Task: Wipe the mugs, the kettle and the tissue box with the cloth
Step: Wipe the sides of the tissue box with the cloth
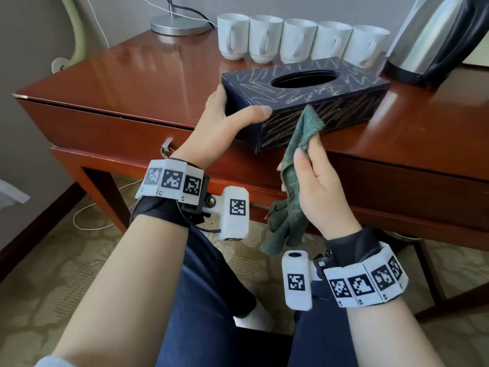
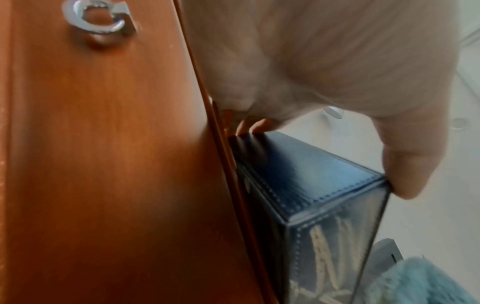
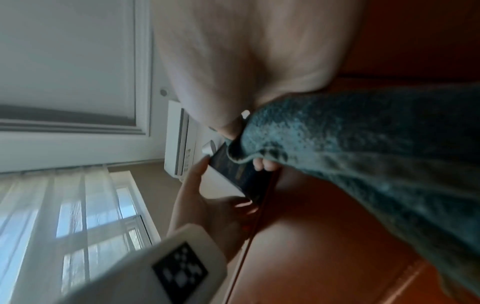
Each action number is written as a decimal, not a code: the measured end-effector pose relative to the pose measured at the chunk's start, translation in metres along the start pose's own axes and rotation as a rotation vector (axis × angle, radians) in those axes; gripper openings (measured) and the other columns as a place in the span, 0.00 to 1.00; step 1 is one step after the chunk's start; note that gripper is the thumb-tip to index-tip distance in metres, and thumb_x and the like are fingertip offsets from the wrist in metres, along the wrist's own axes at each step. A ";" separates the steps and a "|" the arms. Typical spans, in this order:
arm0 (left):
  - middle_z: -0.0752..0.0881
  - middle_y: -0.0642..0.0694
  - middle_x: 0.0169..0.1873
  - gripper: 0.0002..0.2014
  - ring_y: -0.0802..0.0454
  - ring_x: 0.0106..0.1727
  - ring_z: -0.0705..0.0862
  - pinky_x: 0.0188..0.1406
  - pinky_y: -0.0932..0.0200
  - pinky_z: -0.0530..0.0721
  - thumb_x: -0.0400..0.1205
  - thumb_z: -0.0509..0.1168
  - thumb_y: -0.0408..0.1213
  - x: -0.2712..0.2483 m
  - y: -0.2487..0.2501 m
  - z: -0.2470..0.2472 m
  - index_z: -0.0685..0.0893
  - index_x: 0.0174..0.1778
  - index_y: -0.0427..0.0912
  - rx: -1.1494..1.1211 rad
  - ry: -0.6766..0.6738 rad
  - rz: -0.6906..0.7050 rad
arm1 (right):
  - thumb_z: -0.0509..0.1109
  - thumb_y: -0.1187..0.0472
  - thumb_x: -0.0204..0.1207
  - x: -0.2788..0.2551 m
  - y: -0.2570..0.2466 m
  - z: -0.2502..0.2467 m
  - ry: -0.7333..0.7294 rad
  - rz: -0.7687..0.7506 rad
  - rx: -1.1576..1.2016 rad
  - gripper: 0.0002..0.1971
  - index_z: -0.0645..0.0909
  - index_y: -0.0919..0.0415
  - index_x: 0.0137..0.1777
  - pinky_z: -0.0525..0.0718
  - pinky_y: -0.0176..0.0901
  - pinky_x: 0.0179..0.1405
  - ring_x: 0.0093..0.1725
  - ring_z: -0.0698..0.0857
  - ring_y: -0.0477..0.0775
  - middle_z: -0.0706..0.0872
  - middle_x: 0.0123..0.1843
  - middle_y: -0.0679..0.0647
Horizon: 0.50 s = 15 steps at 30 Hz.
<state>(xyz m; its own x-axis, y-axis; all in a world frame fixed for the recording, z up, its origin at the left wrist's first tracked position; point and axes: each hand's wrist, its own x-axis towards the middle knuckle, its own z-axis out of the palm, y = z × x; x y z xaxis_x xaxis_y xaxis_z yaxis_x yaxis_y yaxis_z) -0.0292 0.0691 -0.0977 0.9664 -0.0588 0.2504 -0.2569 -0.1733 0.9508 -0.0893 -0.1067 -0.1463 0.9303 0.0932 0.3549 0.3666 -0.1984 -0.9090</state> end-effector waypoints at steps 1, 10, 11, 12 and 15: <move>0.80 0.49 0.71 0.39 0.54 0.74 0.76 0.77 0.49 0.72 0.65 0.75 0.58 -0.002 0.002 0.004 0.76 0.72 0.50 -0.010 -0.043 0.017 | 0.54 0.55 0.88 -0.002 0.001 0.000 -0.006 -0.038 -0.055 0.24 0.55 0.35 0.79 0.65 0.30 0.75 0.68 0.72 0.26 0.74 0.73 0.36; 0.73 0.60 0.76 0.42 0.56 0.79 0.68 0.81 0.45 0.61 0.66 0.68 0.67 -0.009 0.002 0.033 0.72 0.77 0.59 -0.085 -0.106 -0.031 | 0.52 0.62 0.84 -0.025 0.011 -0.001 0.247 -0.342 -0.462 0.21 0.72 0.68 0.74 0.78 0.40 0.48 0.49 0.78 0.51 0.81 0.55 0.63; 0.72 0.61 0.76 0.42 0.55 0.80 0.66 0.82 0.45 0.60 0.65 0.68 0.67 -0.010 0.002 0.034 0.71 0.78 0.60 -0.091 -0.099 -0.037 | 0.52 0.62 0.84 -0.028 0.011 -0.002 0.266 -0.351 -0.505 0.21 0.73 0.68 0.74 0.79 0.46 0.43 0.46 0.78 0.52 0.81 0.53 0.62; 0.72 0.61 0.76 0.41 0.56 0.80 0.66 0.82 0.45 0.60 0.66 0.69 0.67 -0.010 0.000 0.034 0.71 0.77 0.61 -0.104 -0.099 -0.033 | 0.52 0.63 0.83 -0.030 0.010 -0.001 0.273 -0.357 -0.549 0.21 0.73 0.66 0.73 0.80 0.50 0.39 0.43 0.77 0.53 0.80 0.52 0.62; 0.74 0.62 0.75 0.37 0.58 0.79 0.69 0.82 0.45 0.62 0.67 0.70 0.66 -0.012 0.000 0.033 0.74 0.74 0.62 -0.128 -0.102 -0.021 | 0.53 0.63 0.81 -0.033 0.008 0.004 0.258 -0.373 -0.691 0.18 0.70 0.56 0.70 0.79 0.48 0.26 0.37 0.78 0.58 0.79 0.49 0.61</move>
<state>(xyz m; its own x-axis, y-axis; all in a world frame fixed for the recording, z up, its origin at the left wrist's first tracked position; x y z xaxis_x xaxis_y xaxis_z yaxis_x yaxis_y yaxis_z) -0.0414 0.0372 -0.1072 0.9634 -0.1575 0.2169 -0.2270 -0.0490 0.9727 -0.1166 -0.1075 -0.1664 0.6890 0.0610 0.7221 0.4996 -0.7618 -0.4124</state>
